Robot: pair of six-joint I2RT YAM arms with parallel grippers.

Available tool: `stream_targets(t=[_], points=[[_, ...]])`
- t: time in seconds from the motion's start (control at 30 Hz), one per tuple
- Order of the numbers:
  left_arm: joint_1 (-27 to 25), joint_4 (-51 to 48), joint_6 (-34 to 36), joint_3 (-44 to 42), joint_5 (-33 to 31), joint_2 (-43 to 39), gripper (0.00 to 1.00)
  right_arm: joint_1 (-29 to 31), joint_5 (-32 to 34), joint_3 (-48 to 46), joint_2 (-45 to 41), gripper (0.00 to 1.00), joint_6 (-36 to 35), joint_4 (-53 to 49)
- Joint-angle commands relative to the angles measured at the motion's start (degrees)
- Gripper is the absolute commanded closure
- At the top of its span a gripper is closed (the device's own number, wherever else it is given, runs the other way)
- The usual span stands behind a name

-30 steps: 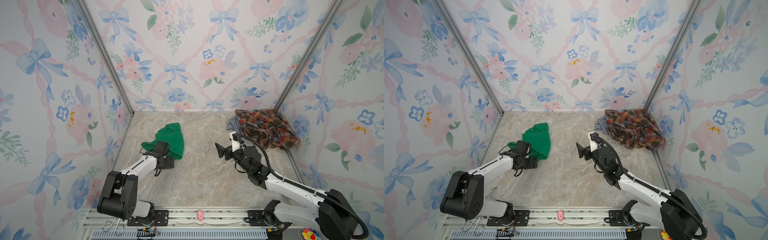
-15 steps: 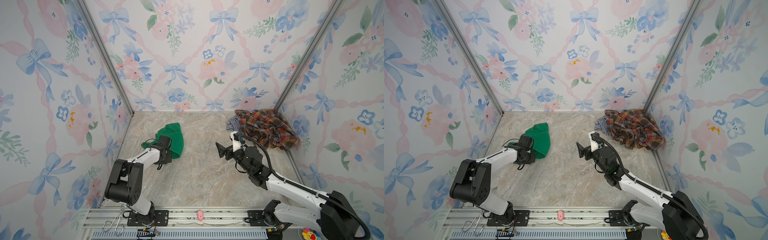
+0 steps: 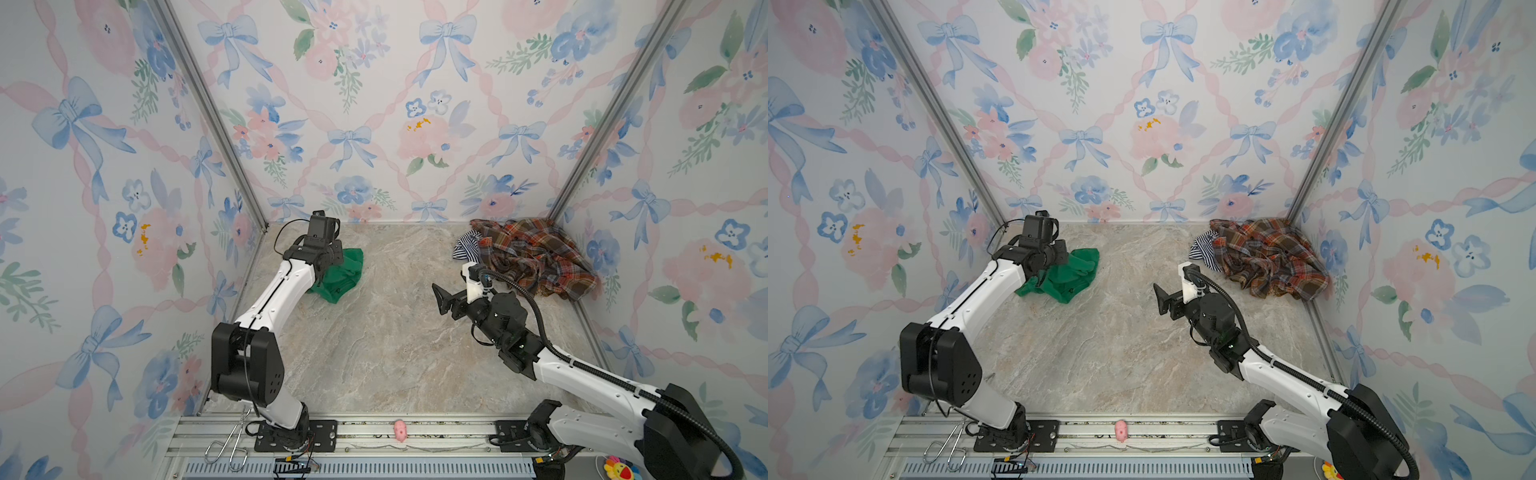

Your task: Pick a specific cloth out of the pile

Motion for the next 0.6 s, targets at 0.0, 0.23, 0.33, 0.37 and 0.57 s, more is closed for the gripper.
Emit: stream_targets(t=[0.0, 0.23, 0.33, 0.37, 0.57], points=[[1.1, -1.2, 0.8, 4.8, -1.2, 8.5, 1.00, -0.4, 0.2, -0.3, -1.0, 0.03, 0.2, -0.9], [1.5, -1.3, -0.2, 8.1, -2.7, 18.4, 0.97, -0.3, 0.5, -0.1, -1.7, 0.03, -0.2, -1.5], [3.4, -1.9, 1.6, 8.7, 1.2, 20.5, 0.64, -0.4, 0.2, 0.0, -1.5, 0.03, -0.2, -1.5], [4.2, -2.4, 2.6, 9.4, 3.3, 20.7, 0.57, -0.3, 0.3, -0.1, -1.5, 0.03, -0.1, -1.6], [7.4, -3.2, 6.9, 9.0, 11.4, 12.7, 0.25, -0.3, 0.5, 0.3, -1.2, 0.03, 0.1, -2.0]])
